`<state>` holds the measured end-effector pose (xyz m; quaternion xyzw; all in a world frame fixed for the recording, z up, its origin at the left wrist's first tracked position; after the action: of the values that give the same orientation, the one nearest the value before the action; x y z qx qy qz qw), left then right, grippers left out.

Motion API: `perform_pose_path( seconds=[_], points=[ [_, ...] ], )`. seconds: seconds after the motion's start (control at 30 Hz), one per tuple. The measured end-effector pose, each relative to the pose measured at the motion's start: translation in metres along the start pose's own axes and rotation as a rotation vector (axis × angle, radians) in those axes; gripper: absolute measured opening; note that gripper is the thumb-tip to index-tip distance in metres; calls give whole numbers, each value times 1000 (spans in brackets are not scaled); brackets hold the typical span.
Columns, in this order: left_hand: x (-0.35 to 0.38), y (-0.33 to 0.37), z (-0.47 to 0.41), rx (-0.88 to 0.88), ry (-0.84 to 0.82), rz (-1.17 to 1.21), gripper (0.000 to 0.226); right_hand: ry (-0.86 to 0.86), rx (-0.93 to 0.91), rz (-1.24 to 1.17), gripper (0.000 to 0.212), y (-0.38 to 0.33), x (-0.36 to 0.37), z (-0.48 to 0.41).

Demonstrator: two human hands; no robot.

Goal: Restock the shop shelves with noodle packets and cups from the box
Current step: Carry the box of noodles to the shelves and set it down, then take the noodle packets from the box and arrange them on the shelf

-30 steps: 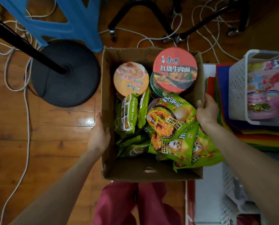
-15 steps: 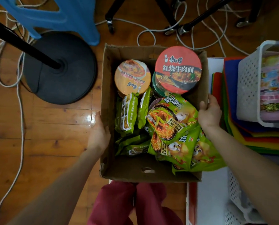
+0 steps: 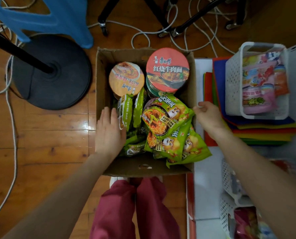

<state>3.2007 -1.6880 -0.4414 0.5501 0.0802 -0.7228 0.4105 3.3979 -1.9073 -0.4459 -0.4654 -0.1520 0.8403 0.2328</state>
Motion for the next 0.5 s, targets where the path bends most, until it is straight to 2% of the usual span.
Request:
perform_pose_path(
  seconds=[0.13, 0.3, 0.4, 0.5],
  points=[
    [11, 60, 11, 243, -126, -2, 59, -52, 11, 103, 37, 26, -10, 40],
    [42, 101, 5, 333, -235, -97, 73, -110, 88, 200, 55, 70, -3, 68],
    [60, 112, 0, 355, -303, -162, 80, -91, 83, 156, 37, 80, 5, 73],
    [73, 118, -3, 371, -368, -196, 72, -24, 48, 101, 25, 80, 7, 73]
  ],
)
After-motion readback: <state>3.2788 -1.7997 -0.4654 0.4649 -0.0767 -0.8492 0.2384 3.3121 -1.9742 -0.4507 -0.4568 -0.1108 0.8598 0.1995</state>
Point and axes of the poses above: each hand's wrist, its own z-axis away from the middle knuckle, its own x-axis out of the palm, y = z × x, the point moved 7 cm from there along -z, towards the middle knuckle, and after that the axes turned 5 degrees about y, right-handed, at the moved point
